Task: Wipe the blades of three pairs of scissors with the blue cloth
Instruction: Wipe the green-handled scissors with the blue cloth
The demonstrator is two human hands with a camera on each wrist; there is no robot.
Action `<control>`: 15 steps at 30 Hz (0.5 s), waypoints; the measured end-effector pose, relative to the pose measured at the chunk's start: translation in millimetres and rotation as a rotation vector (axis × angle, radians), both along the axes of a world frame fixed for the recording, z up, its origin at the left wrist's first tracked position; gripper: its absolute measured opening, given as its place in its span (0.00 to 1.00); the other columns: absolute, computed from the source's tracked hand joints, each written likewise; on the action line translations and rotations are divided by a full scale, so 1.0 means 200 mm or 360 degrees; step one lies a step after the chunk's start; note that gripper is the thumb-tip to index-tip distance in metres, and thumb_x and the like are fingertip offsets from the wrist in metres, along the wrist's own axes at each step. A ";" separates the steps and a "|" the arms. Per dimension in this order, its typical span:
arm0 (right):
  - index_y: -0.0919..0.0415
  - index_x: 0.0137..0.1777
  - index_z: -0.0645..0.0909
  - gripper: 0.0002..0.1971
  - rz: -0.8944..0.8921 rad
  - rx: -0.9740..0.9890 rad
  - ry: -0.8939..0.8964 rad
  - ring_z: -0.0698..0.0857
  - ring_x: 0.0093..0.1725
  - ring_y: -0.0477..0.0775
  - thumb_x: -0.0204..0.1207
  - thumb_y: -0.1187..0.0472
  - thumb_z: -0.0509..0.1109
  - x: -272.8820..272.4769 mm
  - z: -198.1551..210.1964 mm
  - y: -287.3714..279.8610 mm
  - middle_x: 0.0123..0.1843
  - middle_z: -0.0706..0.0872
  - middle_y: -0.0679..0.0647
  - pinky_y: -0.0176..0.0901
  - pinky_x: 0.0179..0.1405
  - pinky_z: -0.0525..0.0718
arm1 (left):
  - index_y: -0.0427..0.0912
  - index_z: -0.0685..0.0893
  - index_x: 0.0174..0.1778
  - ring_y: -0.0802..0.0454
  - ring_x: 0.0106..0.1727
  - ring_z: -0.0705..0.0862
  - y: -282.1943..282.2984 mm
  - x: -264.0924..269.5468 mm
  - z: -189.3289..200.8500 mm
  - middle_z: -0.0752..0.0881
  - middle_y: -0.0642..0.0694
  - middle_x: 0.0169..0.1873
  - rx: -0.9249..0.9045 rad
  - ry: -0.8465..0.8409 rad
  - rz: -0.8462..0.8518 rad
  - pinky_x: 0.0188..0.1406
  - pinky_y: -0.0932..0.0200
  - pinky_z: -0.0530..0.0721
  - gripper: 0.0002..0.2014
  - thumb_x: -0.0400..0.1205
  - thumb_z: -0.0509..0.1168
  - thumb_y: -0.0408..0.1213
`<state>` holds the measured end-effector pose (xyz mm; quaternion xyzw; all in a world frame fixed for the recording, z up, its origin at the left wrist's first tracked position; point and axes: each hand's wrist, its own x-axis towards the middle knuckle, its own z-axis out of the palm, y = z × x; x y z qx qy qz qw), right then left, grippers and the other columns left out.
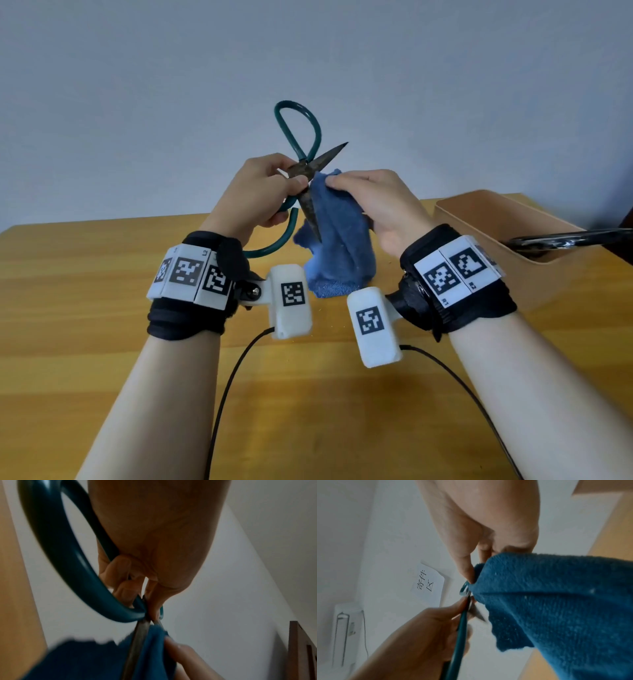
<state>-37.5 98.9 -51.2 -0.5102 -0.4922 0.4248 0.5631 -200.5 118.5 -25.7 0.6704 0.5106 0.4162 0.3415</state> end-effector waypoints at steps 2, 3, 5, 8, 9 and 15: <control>0.70 0.50 0.90 0.08 0.0085 -0.0011 0.0115 0.88 0.36 0.48 0.79 0.64 0.74 -0.04 -0.01 -0.01 0.43 0.91 0.59 0.35 0.34 0.85 | 0.39 0.85 0.54 0.51 0.27 0.71 -0.01 0.03 0.00 0.77 0.40 0.40 0.0015 -0.0001 -0.0007 0.27 0.58 0.75 0.06 0.86 0.67 0.35; 0.69 0.51 0.90 0.08 0.0121 -0.0017 0.0170 0.88 0.35 0.48 0.79 0.65 0.74 -0.05 -0.01 -0.01 0.43 0.91 0.60 0.35 0.32 0.85 | 0.39 0.85 0.53 0.51 0.25 0.70 0.00 0.03 0.00 0.77 0.40 0.40 0.0018 -0.0015 -0.0004 0.28 0.58 0.74 0.04 0.86 0.67 0.35; 0.70 0.53 0.89 0.08 0.0204 -0.0035 0.0260 0.88 0.36 0.51 0.78 0.67 0.74 -0.05 0.00 -0.01 0.44 0.90 0.61 0.37 0.33 0.86 | 0.42 0.84 0.50 0.52 0.25 0.70 0.00 0.03 0.00 0.78 0.41 0.38 0.0007 -0.0072 0.0018 0.27 0.59 0.74 0.02 0.86 0.67 0.35; 0.70 0.52 0.88 0.06 0.0281 -0.0074 0.0222 0.88 0.37 0.53 0.76 0.70 0.75 -0.04 0.01 -0.01 0.44 0.90 0.63 0.37 0.35 0.88 | 0.41 0.84 0.53 0.52 0.26 0.73 0.00 0.01 0.00 0.82 0.47 0.35 0.0024 -0.0155 0.0082 0.25 0.60 0.76 0.03 0.85 0.67 0.36; 0.70 0.50 0.89 0.05 0.0287 -0.0084 0.0189 0.88 0.36 0.53 0.75 0.71 0.75 -0.04 0.01 -0.02 0.43 0.90 0.63 0.38 0.36 0.88 | 0.41 0.84 0.53 0.52 0.26 0.74 0.00 0.01 0.01 0.83 0.49 0.33 0.0028 -0.0177 0.0090 0.25 0.61 0.77 0.04 0.85 0.67 0.36; 0.71 0.53 0.89 0.08 0.0182 -0.0022 0.0387 0.90 0.37 0.56 0.75 0.70 0.76 -0.05 -0.02 0.00 0.44 0.92 0.64 0.43 0.39 0.90 | 0.37 0.85 0.55 0.49 0.27 0.72 -0.01 0.01 0.00 0.79 0.41 0.40 -0.0072 -0.0113 -0.0031 0.31 0.57 0.75 0.07 0.86 0.68 0.37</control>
